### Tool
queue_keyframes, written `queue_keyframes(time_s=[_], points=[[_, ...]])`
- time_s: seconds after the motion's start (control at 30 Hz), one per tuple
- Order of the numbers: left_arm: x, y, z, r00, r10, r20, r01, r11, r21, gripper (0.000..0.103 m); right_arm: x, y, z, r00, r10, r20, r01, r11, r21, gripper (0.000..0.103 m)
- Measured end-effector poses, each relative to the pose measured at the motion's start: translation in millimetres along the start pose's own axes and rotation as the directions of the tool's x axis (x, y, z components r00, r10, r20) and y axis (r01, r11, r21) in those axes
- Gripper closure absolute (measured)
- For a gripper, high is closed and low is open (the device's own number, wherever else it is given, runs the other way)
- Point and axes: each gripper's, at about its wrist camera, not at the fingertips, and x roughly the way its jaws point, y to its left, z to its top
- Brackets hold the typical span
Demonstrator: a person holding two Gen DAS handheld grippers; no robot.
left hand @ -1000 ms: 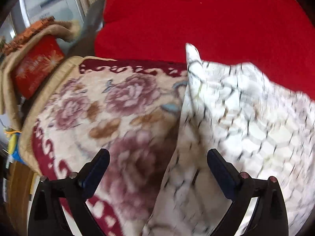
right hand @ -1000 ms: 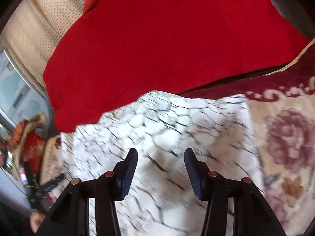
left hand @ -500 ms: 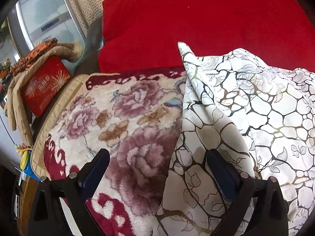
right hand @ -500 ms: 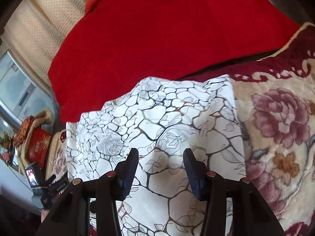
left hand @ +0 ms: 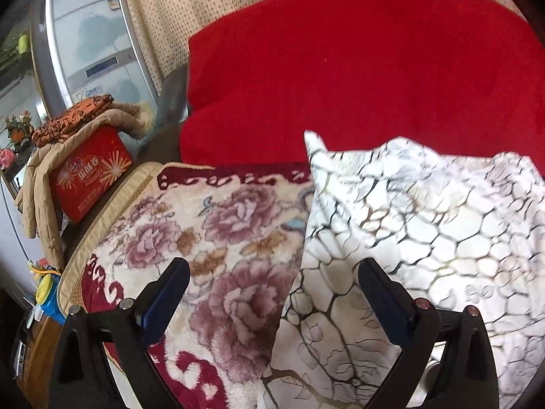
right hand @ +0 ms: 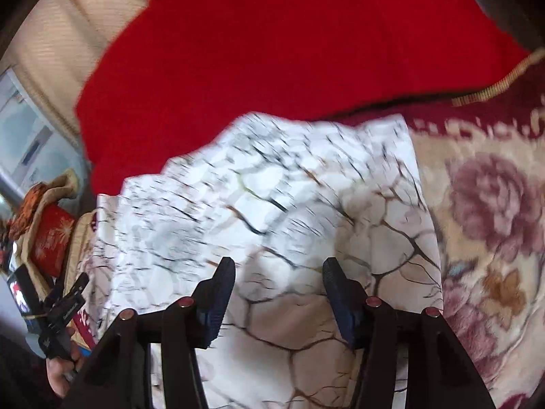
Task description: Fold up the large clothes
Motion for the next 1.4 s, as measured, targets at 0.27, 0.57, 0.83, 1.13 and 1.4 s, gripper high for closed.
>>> queue_keyframes(time_s=[0.27, 0.57, 0.83, 1.13, 1.4], points=[[-24.0, -9.7, 8.7, 0.997, -0.053, 0.058, 0.053, 0.999, -0.003, 0.003, -20.8, 30.5, -3.3, 0.993, 0.053, 0.107, -0.042, 0.994, -0.105, 0.045], [-38.2, -38.4, 12.0, 0.991, -0.109, 0.081, 0.105, 0.993, 0.049, 0.003, -18.6, 48.1, -8.3, 0.99, 0.073, 0.119, -0.054, 0.987, -0.154, 0.045], [-46.2, -62.0, 14.4, 0.985, -0.145, 0.089, 0.138, 0.987, 0.082, 0.003, -9.3, 45.2, -8.4, 0.992, 0.074, 0.102, -0.059, 0.988, -0.143, 0.045], [-56.0, -87.4, 16.5, 0.98, -0.173, 0.102, 0.16, 0.98, 0.122, 0.003, -11.2, 44.8, -7.5, 0.99, 0.088, 0.106, -0.072, 0.987, -0.142, 0.045], [-53.6, -98.1, 15.5, 0.98, -0.175, 0.091, 0.161, 0.976, 0.144, 0.003, -8.2, 37.2, -5.6, 0.993, 0.069, 0.099, -0.057, 0.992, -0.115, 0.045]])
